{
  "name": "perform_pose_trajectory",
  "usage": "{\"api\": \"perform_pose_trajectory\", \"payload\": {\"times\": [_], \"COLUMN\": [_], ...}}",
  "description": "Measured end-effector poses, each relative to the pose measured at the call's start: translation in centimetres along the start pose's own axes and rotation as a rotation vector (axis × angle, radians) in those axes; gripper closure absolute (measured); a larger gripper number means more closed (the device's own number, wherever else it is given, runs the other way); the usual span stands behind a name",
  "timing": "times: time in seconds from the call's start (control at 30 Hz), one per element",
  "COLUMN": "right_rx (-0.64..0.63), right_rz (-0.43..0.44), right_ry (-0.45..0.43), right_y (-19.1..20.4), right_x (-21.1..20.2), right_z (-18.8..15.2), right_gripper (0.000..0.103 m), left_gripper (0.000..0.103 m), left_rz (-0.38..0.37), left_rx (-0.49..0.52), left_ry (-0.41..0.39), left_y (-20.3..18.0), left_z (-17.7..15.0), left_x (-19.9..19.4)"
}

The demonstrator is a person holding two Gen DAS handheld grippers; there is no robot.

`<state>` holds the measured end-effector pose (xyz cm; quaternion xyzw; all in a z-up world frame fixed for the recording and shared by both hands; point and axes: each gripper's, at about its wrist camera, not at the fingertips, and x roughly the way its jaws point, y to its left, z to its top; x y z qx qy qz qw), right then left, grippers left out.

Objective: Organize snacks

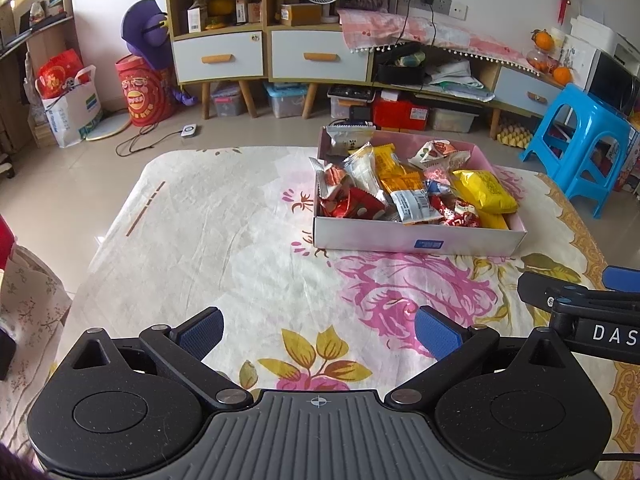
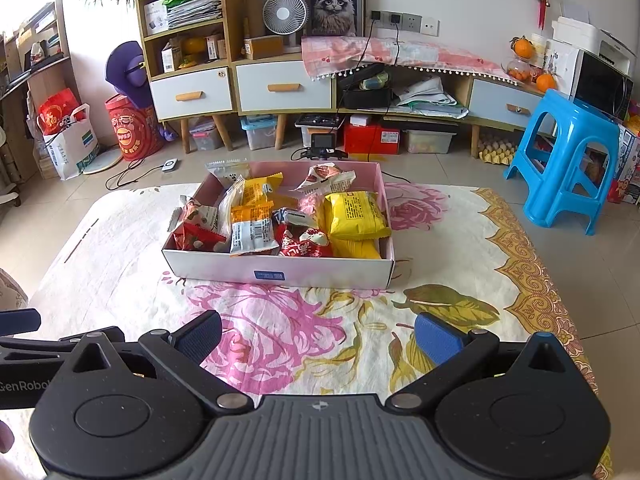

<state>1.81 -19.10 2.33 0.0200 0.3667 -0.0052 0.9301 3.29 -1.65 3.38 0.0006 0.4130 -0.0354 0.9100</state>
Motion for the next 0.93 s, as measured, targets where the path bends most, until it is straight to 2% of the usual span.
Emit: {"api": "perform_pose_trajectory", "payload": {"times": [0.93], "right_rx": [-0.006], "right_rz": [0.002], "right_ry": [0.002], "right_y": [0.02], "right_x": [-0.03], "right_z": [-0.01], "right_gripper": [0.007], "left_gripper": [0.001], "left_rz": [-0.002], "left_rx": [0.024], "left_ry": [0.002], "left_y": [0.13], "left_z": [-0.19], "left_x": [0.18]}}
